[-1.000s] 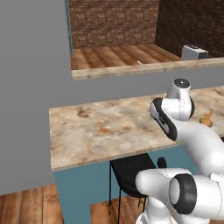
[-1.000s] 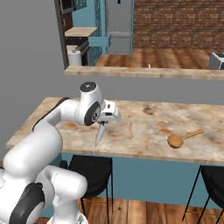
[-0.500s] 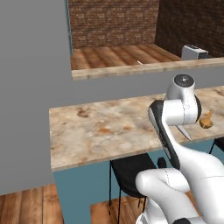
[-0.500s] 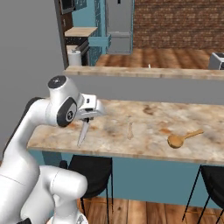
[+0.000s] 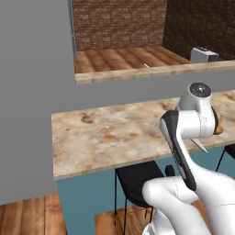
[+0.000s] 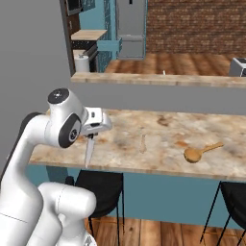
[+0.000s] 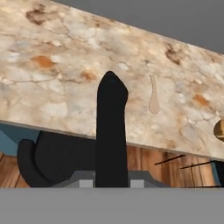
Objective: Pick up the metallic utensils from the counter and place them in the open drawer. Make sure not to pick up any wooden utensils.
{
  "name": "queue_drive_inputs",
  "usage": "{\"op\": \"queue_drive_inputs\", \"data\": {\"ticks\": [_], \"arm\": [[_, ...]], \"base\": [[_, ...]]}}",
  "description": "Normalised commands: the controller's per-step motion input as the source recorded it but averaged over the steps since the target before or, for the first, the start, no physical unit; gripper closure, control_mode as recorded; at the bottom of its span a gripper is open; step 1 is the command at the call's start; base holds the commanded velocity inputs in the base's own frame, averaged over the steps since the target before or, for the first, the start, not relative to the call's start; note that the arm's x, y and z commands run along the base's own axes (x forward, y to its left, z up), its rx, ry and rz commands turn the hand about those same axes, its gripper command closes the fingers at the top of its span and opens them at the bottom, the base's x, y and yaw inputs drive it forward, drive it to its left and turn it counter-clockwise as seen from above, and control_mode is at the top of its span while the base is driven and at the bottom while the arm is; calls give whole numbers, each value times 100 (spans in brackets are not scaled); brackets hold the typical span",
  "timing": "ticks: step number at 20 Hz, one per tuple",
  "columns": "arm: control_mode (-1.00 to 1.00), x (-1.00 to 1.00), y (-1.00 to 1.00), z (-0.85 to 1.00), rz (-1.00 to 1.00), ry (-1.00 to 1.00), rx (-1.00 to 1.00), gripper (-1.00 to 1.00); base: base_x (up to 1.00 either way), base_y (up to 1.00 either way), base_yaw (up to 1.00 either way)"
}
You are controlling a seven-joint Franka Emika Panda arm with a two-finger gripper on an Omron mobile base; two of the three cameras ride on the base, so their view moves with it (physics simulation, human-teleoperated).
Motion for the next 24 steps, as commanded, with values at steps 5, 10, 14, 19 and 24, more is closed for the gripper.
{"op": "queue_drive_inputs", "data": {"ticks": [5, 10, 14, 19, 24], "arm": [[-100, -9, 0, 0, 10, 0, 0, 100], [100, -14, -2, -4, 4, 0, 0, 100], [100, 0, 0, 0, 0, 0, 0, 100], [100, 0, 0, 0, 0, 0, 0, 100], [100, 0, 0, 0, 0, 0, 0, 100]], "base": [[0, 0, 0], [-35, -10, 4], [-75, -50, 0], [-61, -95, -12], [-10, -100, -25]]}}
